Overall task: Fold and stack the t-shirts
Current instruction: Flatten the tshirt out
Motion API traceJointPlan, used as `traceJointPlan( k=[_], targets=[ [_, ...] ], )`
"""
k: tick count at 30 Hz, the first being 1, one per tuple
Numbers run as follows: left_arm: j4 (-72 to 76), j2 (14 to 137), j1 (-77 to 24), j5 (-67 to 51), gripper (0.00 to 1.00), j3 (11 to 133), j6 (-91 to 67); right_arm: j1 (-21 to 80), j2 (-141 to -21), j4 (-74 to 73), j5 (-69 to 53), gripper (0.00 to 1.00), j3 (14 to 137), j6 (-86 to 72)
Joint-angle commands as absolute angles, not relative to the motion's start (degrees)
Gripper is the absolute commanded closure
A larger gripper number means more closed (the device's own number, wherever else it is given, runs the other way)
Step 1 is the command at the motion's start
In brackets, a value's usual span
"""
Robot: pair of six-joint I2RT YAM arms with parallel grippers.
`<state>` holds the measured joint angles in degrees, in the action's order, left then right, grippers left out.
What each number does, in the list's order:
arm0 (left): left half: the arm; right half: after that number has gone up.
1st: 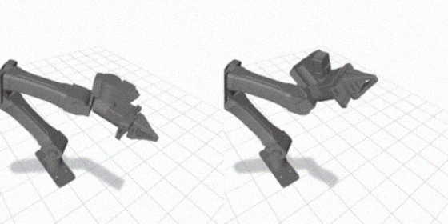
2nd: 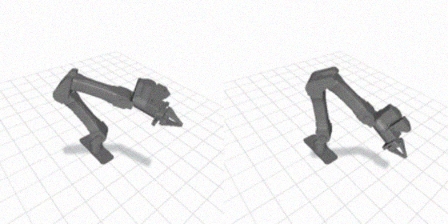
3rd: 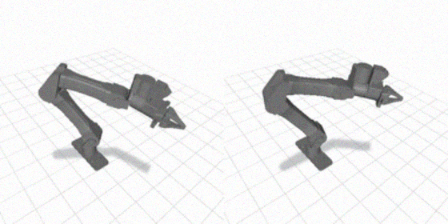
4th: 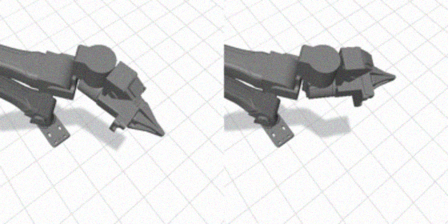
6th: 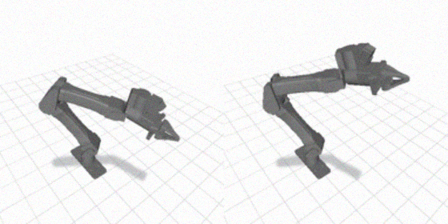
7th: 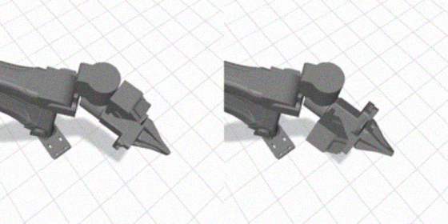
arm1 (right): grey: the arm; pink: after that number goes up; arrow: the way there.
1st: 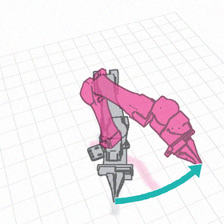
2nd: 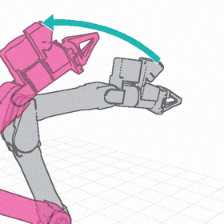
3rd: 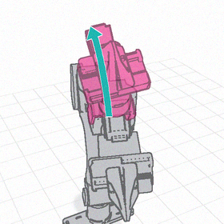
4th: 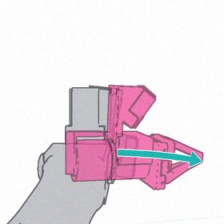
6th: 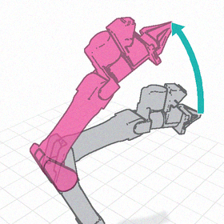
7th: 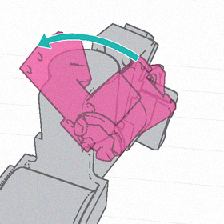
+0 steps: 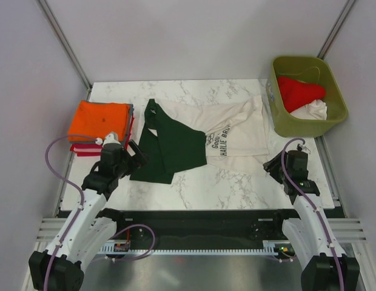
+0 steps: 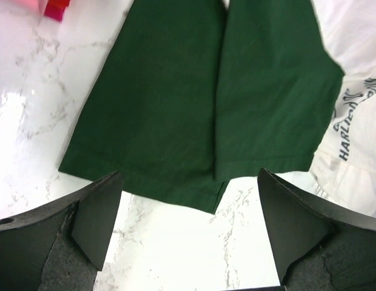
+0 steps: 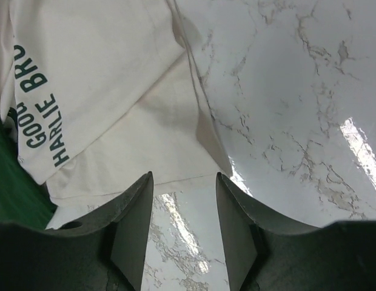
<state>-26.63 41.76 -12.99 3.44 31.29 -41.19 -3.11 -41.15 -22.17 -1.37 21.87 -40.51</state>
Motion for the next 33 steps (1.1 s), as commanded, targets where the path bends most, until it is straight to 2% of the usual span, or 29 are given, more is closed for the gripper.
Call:
traceJointPlan(
  k=[1,7,12,20,29,33],
  targets=[
    [-30.75,43.5,-13.1,1.93,0.0,32.69,-44.64,-3.16,-39.73,-24.17,0.09,0.47,20.48,-40.96],
    [-30.24,42.54,-13.18,0.8,0.0,31.99,-45.44,-3.16,-40.34,-24.08,1.4,0.55,19.86,-43.06],
    [-27.17,38.5,-13.01,0.79,0.0,28.93,-45.09,-3.16,-42.27,-22.59,1.23,0.58,19.07,-44.21],
    [-26.63,40.69,-13.01,0.7,0.01,27.51,-44.56,-3.16,-45.26,-18.03,0.79,0.57,17.32,-45.0],
    [-29.71,42.01,-13.1,6.41,0.04,27.07,-49.13,-3.16,-51.84,-12.23,0.18,0.56,15.65,-45.7],
    [-30.06,43.24,-13.09,7.64,0.04,26.98,-49.31,-3.08,-53.96,-9.85,-1.49,0.6,14.15,-46.84]
  ],
)
